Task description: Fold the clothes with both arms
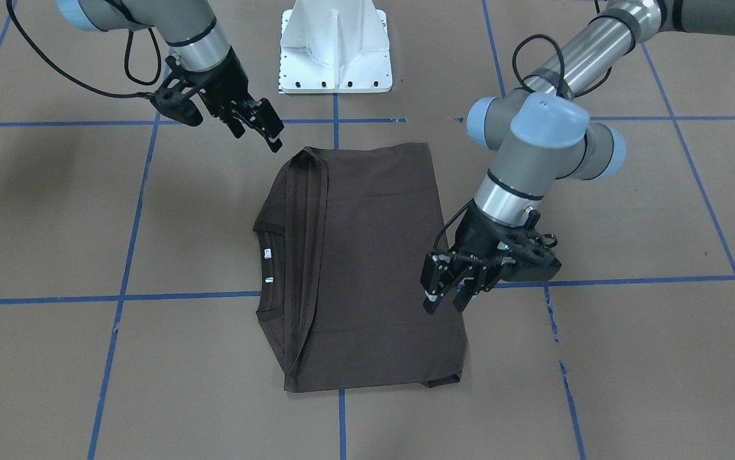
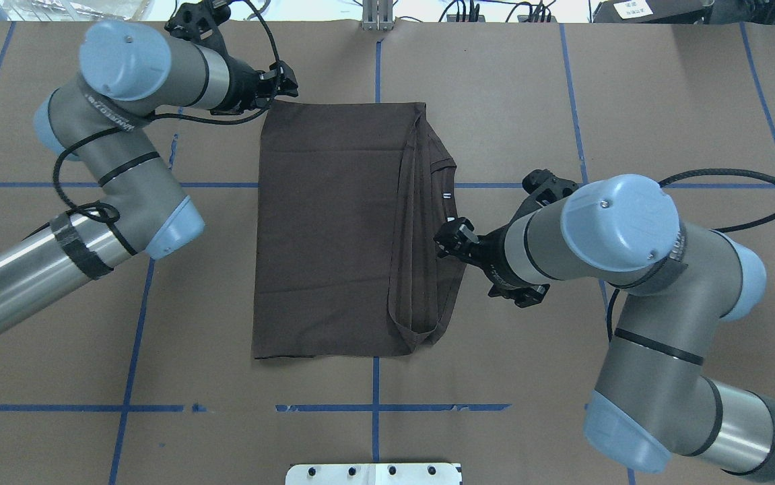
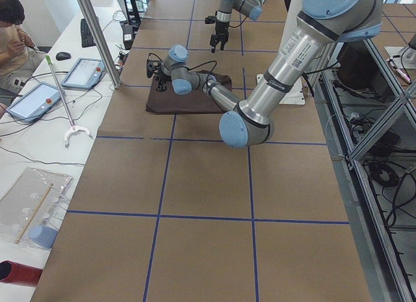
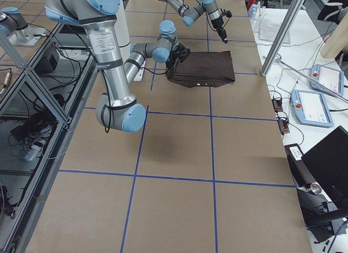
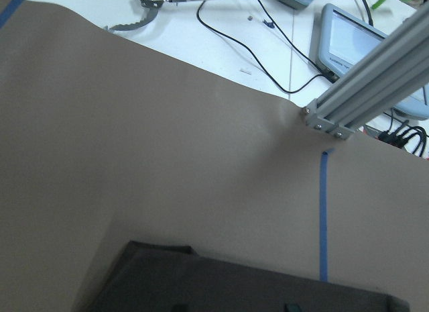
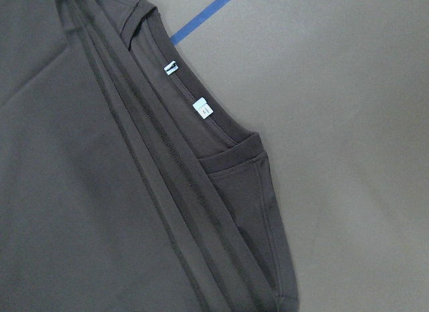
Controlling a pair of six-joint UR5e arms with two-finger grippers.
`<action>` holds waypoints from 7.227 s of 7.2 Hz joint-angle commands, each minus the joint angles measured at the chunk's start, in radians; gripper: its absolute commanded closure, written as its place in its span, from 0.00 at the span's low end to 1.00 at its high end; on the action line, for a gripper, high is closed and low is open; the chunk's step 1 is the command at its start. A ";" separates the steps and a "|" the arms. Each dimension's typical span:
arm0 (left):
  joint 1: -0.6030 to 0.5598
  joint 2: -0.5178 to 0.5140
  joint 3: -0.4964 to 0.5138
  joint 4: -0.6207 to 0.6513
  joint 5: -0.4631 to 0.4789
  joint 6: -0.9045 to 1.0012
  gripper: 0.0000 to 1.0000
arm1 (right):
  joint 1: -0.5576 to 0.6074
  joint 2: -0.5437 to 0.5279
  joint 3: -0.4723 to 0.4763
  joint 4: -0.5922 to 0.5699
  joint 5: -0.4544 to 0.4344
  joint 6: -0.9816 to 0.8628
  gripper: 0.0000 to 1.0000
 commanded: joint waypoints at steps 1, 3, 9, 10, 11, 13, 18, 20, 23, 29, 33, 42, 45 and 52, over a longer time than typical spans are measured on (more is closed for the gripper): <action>0.001 0.080 -0.108 0.000 -0.035 -0.002 0.38 | -0.052 0.092 -0.083 -0.146 -0.029 -0.293 0.00; 0.001 0.079 -0.110 0.000 -0.035 -0.002 0.38 | -0.092 0.242 -0.250 -0.176 -0.061 -0.467 0.00; 0.001 0.080 -0.105 -0.001 -0.035 -0.009 0.38 | -0.166 0.324 -0.361 -0.339 -0.092 -0.728 0.00; 0.001 0.080 -0.105 -0.001 -0.035 -0.009 0.38 | -0.166 0.330 -0.375 -0.338 -0.093 -0.728 0.00; 0.002 0.088 -0.108 -0.001 -0.035 -0.012 0.38 | -0.166 0.338 -0.396 -0.332 -0.113 -0.730 0.00; 0.002 0.094 -0.110 -0.001 -0.035 -0.011 0.38 | -0.163 0.338 -0.418 -0.331 -0.116 -0.768 0.00; 0.002 0.093 -0.109 -0.006 -0.035 -0.009 0.38 | -0.129 0.040 -0.108 -0.335 -0.112 -0.752 0.00; 0.002 0.092 -0.111 -0.003 -0.035 -0.009 0.38 | -0.170 0.110 -0.214 -0.170 -0.136 -0.416 0.00; 0.002 0.092 -0.111 -0.001 -0.037 -0.006 0.39 | -0.224 0.094 -0.295 0.095 -0.245 0.037 0.21; 0.002 0.091 -0.113 -0.001 -0.035 -0.011 0.38 | -0.215 0.080 -0.272 0.092 -0.236 0.053 1.00; 0.002 0.091 -0.114 -0.001 -0.035 -0.012 0.38 | -0.201 0.082 -0.251 0.055 -0.234 0.045 1.00; 0.191 0.307 -0.374 0.016 0.086 -0.274 0.38 | -0.183 0.050 -0.133 0.004 -0.224 0.043 1.00; 0.520 0.407 -0.533 0.249 0.376 -0.472 0.37 | -0.185 0.048 -0.128 0.004 -0.215 0.043 1.00; 0.634 0.396 -0.439 0.255 0.417 -0.523 0.43 | -0.188 0.050 -0.127 0.006 -0.216 0.045 1.00</action>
